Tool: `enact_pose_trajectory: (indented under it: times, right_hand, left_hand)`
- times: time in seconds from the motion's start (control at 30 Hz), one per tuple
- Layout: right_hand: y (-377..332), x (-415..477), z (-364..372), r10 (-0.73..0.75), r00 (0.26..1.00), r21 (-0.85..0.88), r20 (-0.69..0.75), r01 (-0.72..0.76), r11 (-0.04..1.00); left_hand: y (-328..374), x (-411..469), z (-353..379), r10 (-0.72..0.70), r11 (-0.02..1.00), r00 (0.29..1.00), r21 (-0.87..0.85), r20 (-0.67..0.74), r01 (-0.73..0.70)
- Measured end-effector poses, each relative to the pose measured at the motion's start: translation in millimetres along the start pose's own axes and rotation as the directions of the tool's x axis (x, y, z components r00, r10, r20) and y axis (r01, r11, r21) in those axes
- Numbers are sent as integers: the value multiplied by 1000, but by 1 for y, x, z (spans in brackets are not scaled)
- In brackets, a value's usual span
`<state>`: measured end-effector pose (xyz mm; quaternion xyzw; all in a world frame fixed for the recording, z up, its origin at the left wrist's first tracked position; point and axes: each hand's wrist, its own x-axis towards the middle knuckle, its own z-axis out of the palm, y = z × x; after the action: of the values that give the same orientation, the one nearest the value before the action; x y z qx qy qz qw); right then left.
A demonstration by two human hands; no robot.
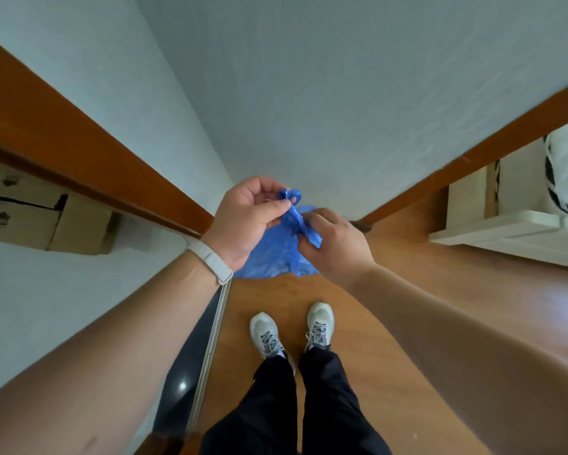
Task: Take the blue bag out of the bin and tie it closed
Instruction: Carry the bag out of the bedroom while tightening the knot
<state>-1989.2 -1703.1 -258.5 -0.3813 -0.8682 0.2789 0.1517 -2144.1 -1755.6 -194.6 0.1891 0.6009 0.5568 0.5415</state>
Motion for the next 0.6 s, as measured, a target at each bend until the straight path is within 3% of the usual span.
enact_pose_trajectory:
  times: [0.4, 0.6]
  right_hand:
    - [191, 16, 173, 62, 997, -37, 49, -61, 997]
    - [270, 17, 251, 197, 974, -101, 116, -185, 977]
  left_hand:
    - [-210, 157, -7, -144, 989, 988, -27, -52, 142]
    - [-308, 222, -14, -142, 976, 989, 163, -27, 145]
